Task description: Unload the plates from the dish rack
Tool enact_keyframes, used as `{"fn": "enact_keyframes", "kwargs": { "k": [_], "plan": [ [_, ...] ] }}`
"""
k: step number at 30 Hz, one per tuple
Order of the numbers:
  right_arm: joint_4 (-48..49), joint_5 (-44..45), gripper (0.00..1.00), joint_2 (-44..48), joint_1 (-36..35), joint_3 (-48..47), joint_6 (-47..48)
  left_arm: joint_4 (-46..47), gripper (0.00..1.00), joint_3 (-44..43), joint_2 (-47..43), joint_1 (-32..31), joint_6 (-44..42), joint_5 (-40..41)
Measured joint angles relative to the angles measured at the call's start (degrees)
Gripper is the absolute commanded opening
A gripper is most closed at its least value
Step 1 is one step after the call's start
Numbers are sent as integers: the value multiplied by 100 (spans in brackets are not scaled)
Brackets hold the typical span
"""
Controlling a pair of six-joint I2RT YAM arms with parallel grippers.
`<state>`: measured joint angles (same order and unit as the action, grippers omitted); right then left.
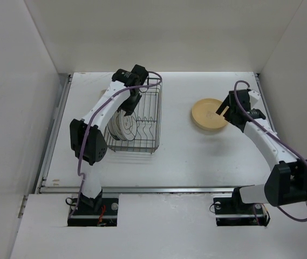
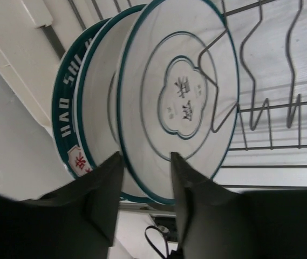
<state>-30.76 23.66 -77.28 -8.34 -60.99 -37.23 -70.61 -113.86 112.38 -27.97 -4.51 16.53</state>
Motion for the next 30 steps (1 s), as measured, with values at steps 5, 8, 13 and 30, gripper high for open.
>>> {"fn": "enact_keyframes", "kwargs": {
  "k": [5, 8, 13, 30],
  "plan": [
    [28, 2, 95, 74, 0, 0, 17, -122, 0, -35, 66, 179, 9, -90],
    [35, 20, 95, 131, 0, 0, 42, -96, 0, -205, 127, 354, 199, -337],
    [37, 79, 95, 273, 0, 0, 107, -166, 25, -232, 160, 579, 203, -726],
    [37, 208, 95, 415, 0, 0, 221, -494, 0, -461, 382, 732, 442, -1266]
  ]
}}
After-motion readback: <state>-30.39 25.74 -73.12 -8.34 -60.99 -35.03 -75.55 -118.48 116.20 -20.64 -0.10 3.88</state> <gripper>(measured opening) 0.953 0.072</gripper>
